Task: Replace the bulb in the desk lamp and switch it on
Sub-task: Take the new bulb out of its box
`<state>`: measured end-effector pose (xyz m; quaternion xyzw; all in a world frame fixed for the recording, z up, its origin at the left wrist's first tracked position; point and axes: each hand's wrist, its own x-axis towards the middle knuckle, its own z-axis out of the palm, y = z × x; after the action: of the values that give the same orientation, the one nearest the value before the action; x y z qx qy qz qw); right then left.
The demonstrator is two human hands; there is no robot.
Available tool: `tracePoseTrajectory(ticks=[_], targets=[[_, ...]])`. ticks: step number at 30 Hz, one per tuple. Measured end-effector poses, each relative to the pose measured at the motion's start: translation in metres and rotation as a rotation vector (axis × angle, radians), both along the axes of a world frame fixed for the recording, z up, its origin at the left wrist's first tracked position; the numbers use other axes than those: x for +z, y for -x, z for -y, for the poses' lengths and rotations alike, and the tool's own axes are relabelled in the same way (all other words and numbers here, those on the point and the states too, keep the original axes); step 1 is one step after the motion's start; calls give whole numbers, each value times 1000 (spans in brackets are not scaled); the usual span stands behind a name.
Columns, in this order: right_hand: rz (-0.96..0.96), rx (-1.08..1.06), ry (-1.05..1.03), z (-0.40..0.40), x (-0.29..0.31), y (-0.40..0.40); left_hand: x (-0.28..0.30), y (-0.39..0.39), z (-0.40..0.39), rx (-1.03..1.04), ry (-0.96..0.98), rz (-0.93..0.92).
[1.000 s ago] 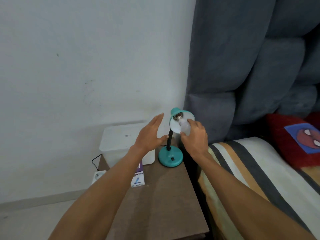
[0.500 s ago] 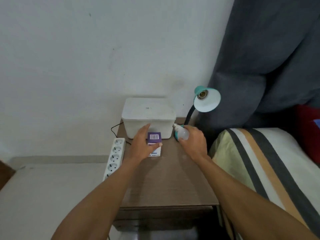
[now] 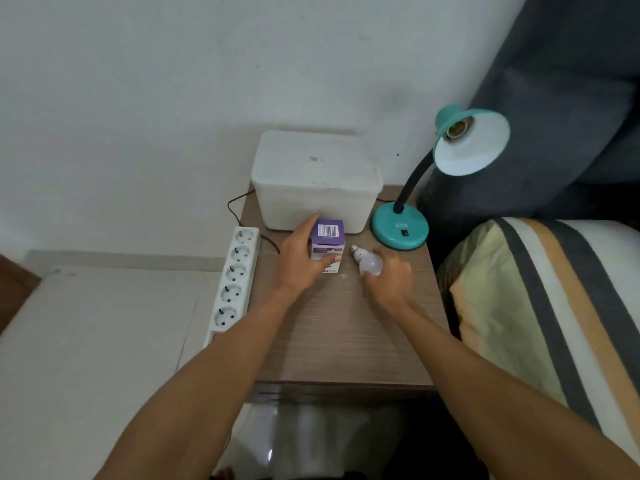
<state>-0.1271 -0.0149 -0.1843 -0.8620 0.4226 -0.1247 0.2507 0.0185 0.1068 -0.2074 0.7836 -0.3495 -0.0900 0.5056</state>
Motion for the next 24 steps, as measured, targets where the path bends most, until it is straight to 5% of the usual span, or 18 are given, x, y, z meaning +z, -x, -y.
tracePoseTrajectory(ticks=[7, 13, 18, 24], targets=[[-57, 64, 20, 9, 1, -6, -4, -3, 0, 9, 4, 23], [204, 314, 203, 13, 44, -30, -7, -5, -1, -5, 9, 20], [41, 659, 271, 16, 55, -54, -7, -9, -3, -31, 24, 15], [-45, 759, 325, 23, 60, -56, -11, -10, -3, -55, 20, 32]])
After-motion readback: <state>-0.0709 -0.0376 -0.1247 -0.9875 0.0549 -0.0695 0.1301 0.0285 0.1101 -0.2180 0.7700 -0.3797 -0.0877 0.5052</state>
